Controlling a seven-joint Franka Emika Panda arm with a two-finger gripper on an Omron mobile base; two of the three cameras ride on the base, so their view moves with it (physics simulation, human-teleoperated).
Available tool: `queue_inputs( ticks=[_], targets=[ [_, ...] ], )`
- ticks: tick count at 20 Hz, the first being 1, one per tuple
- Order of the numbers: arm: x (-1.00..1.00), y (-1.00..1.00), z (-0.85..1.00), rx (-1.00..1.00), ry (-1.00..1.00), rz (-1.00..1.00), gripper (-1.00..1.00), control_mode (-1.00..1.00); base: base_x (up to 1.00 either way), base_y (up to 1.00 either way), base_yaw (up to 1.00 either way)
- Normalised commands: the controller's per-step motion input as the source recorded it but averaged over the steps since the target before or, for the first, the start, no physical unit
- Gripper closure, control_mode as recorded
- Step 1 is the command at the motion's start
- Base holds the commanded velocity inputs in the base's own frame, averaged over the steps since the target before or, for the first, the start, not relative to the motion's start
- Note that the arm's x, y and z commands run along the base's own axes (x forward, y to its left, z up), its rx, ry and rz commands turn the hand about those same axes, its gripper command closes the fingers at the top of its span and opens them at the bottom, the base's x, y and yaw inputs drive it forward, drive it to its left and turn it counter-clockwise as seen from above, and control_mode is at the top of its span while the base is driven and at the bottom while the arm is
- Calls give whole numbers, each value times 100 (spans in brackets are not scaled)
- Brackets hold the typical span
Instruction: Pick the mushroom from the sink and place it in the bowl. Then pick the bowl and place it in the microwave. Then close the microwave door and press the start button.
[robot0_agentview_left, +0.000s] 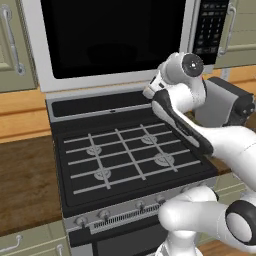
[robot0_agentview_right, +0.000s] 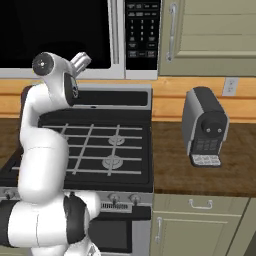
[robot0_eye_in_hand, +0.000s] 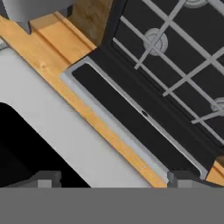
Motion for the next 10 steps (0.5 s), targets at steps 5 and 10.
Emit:
queue_inputs(
  ticks=[5, 10],
  targets=[
    [-69, -98, 52, 28, -33, 21, -100, -100, 0, 0, 0],
    [-10, -46, 13, 41, 9, 10, -100, -100, 0, 0, 0]
  ],
)
